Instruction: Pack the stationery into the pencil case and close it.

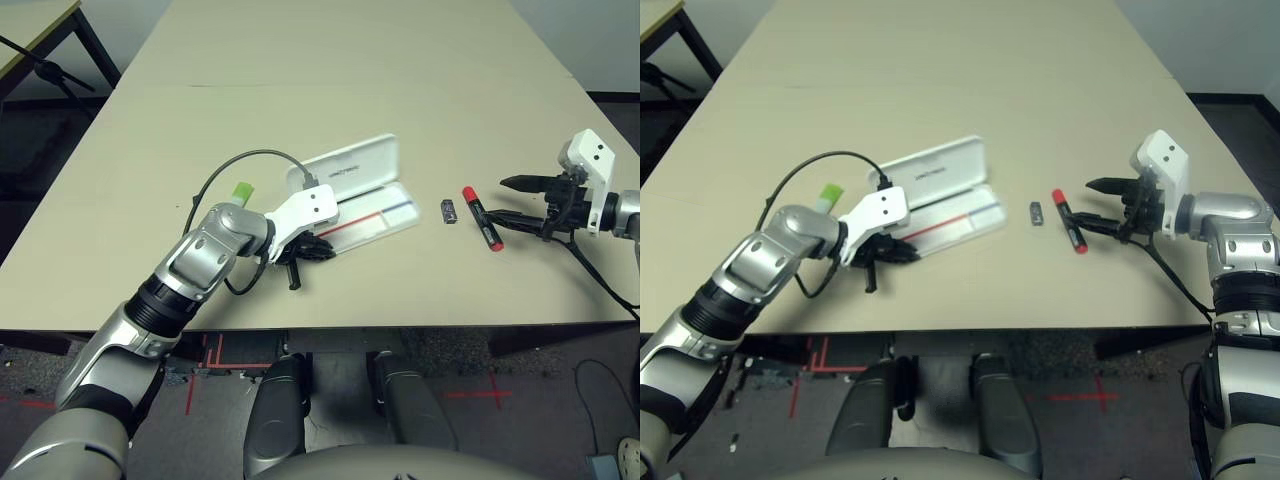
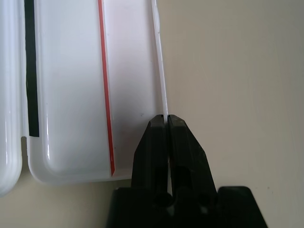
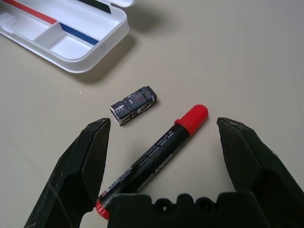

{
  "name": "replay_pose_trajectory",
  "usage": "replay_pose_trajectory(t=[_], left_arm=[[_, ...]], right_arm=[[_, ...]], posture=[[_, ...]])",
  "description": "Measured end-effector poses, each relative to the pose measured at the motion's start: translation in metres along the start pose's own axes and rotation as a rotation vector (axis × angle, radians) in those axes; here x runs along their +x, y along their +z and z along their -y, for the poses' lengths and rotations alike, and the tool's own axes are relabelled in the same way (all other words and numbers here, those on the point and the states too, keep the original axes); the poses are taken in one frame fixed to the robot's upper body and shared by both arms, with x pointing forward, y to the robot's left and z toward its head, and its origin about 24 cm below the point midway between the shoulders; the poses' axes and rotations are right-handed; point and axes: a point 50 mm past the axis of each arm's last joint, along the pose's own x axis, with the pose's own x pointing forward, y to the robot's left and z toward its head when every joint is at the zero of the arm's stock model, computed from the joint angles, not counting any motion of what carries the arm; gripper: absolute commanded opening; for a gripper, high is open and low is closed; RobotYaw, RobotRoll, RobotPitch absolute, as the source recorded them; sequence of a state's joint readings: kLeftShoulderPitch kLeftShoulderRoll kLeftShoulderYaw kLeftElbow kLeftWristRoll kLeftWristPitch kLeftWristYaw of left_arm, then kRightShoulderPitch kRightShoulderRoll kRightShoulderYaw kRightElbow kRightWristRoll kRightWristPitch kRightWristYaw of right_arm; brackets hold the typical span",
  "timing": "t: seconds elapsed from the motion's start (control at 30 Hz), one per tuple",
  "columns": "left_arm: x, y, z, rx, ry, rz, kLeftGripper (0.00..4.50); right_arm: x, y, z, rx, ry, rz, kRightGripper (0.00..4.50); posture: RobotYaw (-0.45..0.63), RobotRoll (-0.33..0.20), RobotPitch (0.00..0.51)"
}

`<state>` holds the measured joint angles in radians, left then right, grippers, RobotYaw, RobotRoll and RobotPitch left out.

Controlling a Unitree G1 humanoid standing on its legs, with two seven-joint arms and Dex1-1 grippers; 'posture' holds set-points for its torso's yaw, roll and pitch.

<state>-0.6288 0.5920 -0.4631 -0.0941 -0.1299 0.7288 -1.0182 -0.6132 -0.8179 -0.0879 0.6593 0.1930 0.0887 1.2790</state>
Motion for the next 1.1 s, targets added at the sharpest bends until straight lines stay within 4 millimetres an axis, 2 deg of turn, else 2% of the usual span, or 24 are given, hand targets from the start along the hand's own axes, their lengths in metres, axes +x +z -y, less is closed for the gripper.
replay_pose_trajectory(t=[0.27,0.5,0.9,1.1], left_arm=[[-0.004,-0.001,-0.006,0.069,-0.019,0.006,0.03],[-0.022,-0.007,-0.009,0.199,-0.042,-0.07,0.03],[-0.022,-0.011,0.009,0.285,-0.123,-0.085,0.03],[-0.022,-0.011,0.01,0.283,-0.13,-0.085,0.03]], right_arm=[[0.0,0.002,0.0,-0.007,0.007,0.003,4.5],[0.003,0.003,-0.003,-0.011,0.035,0.01,4.5],[0.014,0.0,-0.008,-0.013,0.076,-0.007,4.5],[0.016,-0.001,-0.008,0.0,0.086,-0.008,4.5]], posture=[[-0.02,0.0,0.153],[-0.01,0.0,0.155],[0.01,0.0,0.156],[0.01,0.0,0.155]])
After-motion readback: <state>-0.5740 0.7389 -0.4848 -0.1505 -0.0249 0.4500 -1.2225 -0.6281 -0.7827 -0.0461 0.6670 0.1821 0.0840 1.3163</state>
